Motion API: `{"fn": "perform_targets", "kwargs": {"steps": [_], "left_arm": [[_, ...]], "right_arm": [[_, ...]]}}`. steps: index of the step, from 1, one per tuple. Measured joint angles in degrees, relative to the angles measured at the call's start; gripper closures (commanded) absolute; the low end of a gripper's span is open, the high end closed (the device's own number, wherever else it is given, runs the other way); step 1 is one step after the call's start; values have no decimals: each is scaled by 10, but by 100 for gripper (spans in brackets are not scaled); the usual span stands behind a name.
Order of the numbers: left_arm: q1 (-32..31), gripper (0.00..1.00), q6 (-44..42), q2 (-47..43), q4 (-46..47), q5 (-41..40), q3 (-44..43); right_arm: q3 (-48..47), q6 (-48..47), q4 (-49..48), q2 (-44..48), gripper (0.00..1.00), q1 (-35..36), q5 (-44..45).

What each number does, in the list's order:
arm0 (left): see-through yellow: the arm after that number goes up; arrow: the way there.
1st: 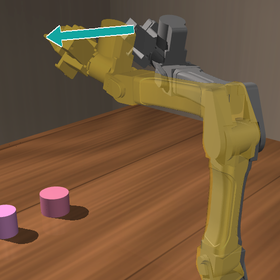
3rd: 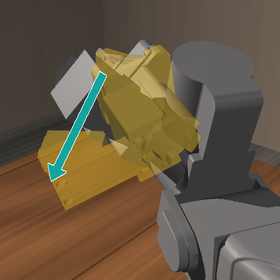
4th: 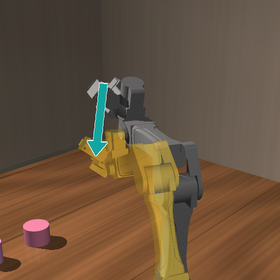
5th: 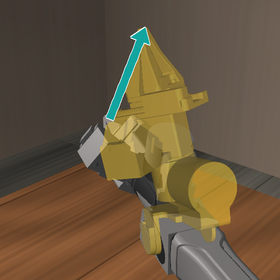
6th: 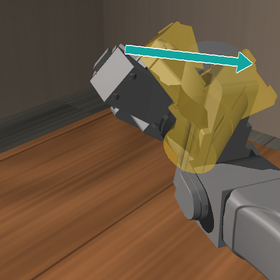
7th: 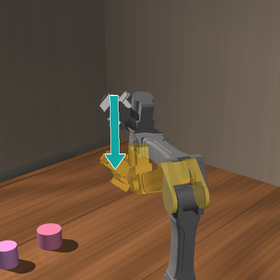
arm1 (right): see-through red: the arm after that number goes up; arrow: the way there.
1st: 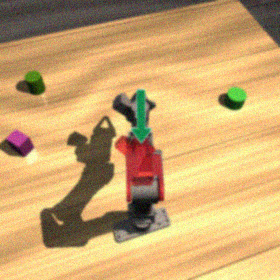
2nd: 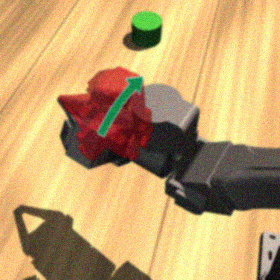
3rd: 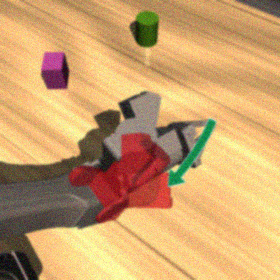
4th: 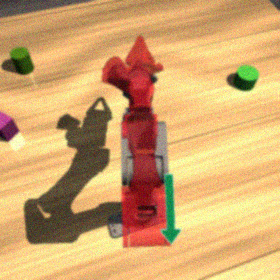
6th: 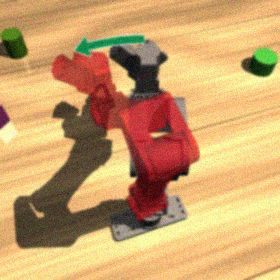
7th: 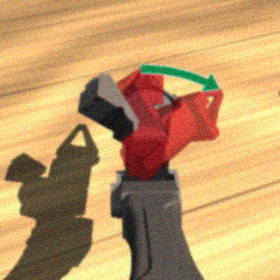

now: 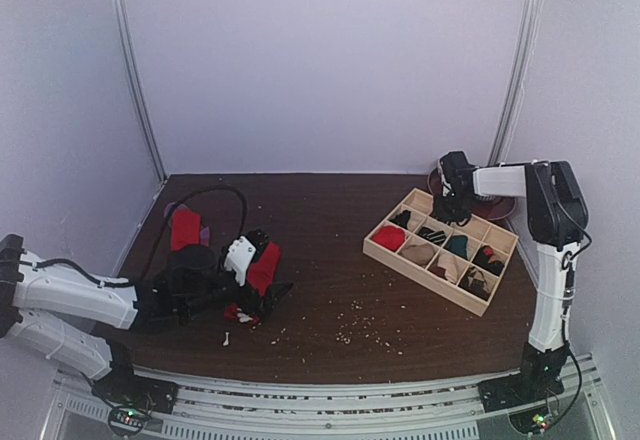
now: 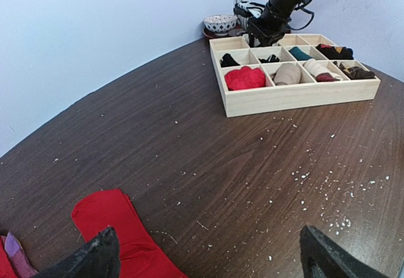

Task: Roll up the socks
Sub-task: Place a pair of socks in the storage box.

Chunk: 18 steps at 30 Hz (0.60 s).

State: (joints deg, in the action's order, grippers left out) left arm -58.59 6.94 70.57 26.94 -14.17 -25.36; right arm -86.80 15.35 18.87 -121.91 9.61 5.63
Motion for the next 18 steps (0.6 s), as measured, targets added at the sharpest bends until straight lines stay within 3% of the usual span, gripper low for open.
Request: {"fn": "perform_targets", "kwargs": {"steps": [7,14,18], "left_arm": [[0,2,-5,-7,-1,0,2],[0,2,-7,-20,-4,-2,2],[0,2,-7,-28,-7,-4,2]], "right_arm": [[-4,2,5,0,75,0,1],[-4,23,1,7,44,-1,-24],[-3,28,10,20,40,-6,-23]]}}
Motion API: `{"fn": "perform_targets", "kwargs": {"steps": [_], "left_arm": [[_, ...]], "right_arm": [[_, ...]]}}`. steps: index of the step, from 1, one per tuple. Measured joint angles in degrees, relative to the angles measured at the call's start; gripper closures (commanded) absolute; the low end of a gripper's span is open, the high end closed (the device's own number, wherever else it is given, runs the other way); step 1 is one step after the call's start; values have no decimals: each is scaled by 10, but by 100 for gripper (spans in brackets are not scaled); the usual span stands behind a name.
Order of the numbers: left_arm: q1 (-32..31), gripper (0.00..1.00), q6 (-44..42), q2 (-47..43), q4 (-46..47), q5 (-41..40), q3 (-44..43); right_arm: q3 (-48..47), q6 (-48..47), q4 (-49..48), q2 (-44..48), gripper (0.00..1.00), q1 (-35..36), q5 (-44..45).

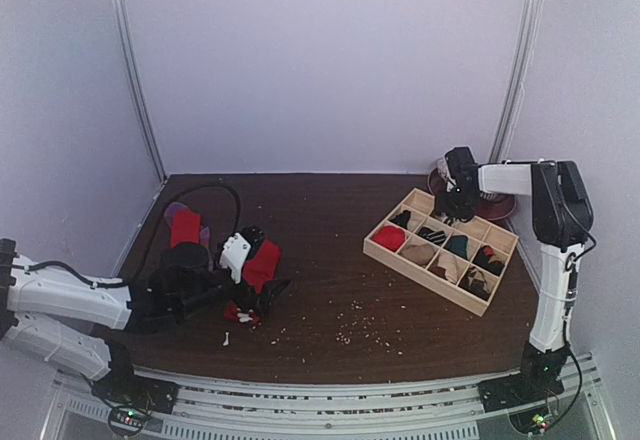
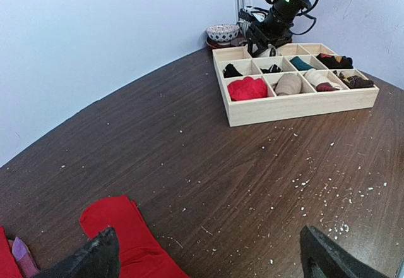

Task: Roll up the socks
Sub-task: Place a pair of socks in the storage box, then adjust the pair of socks at the center of the board.

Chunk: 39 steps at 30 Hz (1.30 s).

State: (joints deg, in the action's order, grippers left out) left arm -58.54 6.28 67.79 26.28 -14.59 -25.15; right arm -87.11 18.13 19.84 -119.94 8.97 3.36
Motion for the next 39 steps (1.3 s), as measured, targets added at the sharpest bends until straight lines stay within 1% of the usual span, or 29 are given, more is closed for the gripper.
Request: {"fn": "perform_targets", "kwargs": {"steps": [3,10,15,17,19,20,24,26,29,32,35,39], "left_arm": [[0,2,0,-3,-6,-2,0],[0,2,0,-5,-9,-4,0],[0,2,0,-5,-10,-4,0],[0,2,0,-5,-10,-4,0],[0,2,0,-5,-10,-4,0],[0,2,0,-5,-10,-4,0],[0,2,0,-5,-10,-4,0],[0,2,0,-5,-10,-4,0],[0,2,0,-5,-10,-4,0],[0,2,0,-5,-11,-4,0],[0,2,0,-5,-13,-7,0],[0,2,0,-5,-24,-12,0]], "right_arm": [[0,1,-2,2,37,-7,-11],[5,3,-2,12,37,-10,-18],[14,3,-4,38,42,-15,-26],[16,3,-6,52,45,-16,-28],[17,3,-12,64,57,-16,-32],[17,3,-14,68,60,-16,-35],[21,4,-22,70,72,-16,-47],[26,5,-22,70,76,-16,-52],[34,8,-26,65,78,-16,-54],[63,14,-40,59,78,-16,-56],[85,17,-66,48,81,-16,-56],[92,18,-87,45,81,-17,-59]]}}
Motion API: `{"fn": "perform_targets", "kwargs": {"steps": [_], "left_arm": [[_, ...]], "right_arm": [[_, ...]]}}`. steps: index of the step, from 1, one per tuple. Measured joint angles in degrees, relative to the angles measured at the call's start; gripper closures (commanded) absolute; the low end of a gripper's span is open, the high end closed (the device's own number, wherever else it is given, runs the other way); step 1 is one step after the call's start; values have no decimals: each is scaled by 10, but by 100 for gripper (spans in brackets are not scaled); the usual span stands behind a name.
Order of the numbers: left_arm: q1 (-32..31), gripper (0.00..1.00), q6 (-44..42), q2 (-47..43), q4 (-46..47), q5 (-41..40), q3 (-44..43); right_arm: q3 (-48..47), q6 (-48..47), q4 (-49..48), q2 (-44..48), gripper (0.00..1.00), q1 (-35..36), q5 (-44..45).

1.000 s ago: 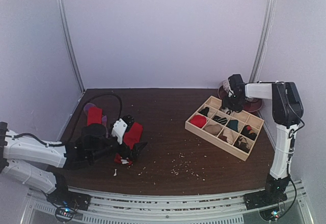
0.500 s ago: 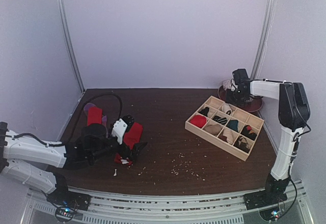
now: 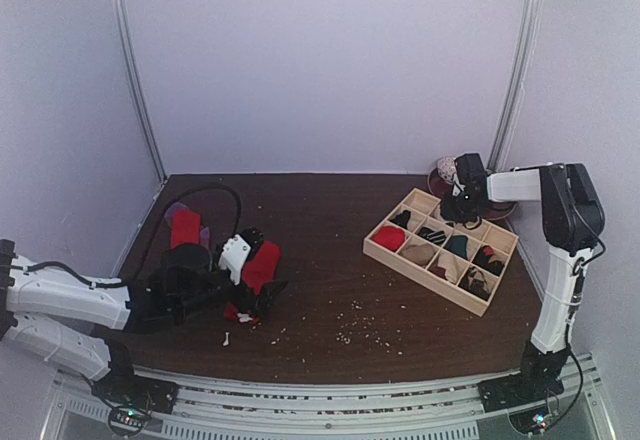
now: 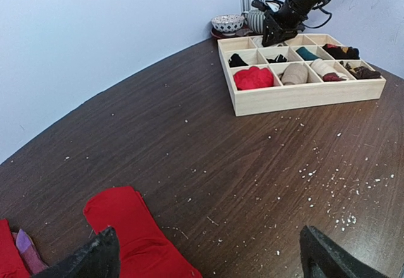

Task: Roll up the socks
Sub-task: Adjust the pair of socks at the center of the board, then move the right arm with a pair of socks to the center of the board.

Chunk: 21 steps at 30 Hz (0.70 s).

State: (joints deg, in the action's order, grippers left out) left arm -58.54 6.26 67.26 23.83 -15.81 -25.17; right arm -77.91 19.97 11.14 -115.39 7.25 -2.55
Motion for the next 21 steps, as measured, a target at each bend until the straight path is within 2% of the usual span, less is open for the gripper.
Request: {"fn": "perform_targets", "kwargs": {"steps": [8,14,16,17,18,19,20,21], "left_arm": [[4,2,4,-10,-21,-19,-2],[16,2,30,-21,-59,-61,-28],[19,2,43,-25,-80,-84,-40],[20,2,48,-26,-90,-93,-45],[22,2,53,-28,-101,-103,-50],[23,2,59,-30,-115,-114,-57],[24,2,64,-33,-126,-124,-62],[25,2,71,-37,-138,-134,-66]], "right_arm": [[19,-3,-4,33,58,0,-4],[31,-20,15,132,49,14,-9],[31,-31,18,166,43,34,-9],[31,-36,20,182,37,50,-9],[31,-40,21,196,26,70,-9],[32,-47,22,207,7,94,-9],[33,-47,23,215,0,114,-9],[33,-57,26,224,0,145,-9]]}}
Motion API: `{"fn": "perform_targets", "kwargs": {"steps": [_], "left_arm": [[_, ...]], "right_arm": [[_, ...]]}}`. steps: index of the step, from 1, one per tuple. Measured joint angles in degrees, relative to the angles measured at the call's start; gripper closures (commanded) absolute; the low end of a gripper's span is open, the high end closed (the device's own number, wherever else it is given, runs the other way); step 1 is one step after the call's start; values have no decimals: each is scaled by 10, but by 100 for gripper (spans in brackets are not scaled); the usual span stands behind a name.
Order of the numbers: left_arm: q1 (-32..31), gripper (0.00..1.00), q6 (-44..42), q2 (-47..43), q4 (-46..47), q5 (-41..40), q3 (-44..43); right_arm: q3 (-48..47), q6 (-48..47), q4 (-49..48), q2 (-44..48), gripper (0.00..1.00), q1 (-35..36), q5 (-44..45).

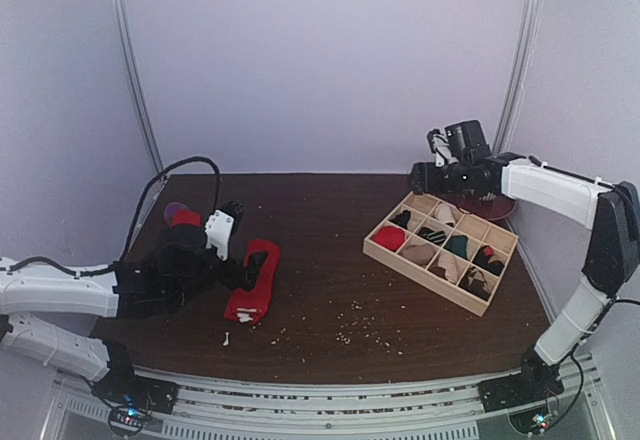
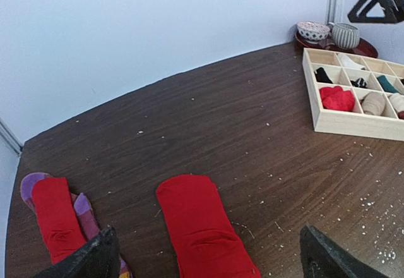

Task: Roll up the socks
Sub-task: Move the right arm with a pair of socks to the center of the board.

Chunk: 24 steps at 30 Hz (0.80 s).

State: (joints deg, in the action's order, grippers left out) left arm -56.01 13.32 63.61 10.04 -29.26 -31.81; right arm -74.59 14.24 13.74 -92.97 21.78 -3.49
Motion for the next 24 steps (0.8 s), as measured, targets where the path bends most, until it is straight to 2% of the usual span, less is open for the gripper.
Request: {"fn": "perform_targets", "kwargs": {"steps": [6,10,14,17,24], "left_arm": [[1,2,34,-46,-57,-55,-6],[2,2,56,-78,-93,-88,-6],[2,2,70,-92,-127,-109,-9],[2,2,77,-93,-151,-119,-14],[2,2,92,-115,-177,-141,-15]], "right_arm": [[0,-39,21,7,0,153,15],[-19,-80,45,-1,0,279,101],[-19,-122,14,-3,0,387,199],[-9,-120,-30,-3,0,401,218],[3,-88,-138,-12,0,374,185]]}}
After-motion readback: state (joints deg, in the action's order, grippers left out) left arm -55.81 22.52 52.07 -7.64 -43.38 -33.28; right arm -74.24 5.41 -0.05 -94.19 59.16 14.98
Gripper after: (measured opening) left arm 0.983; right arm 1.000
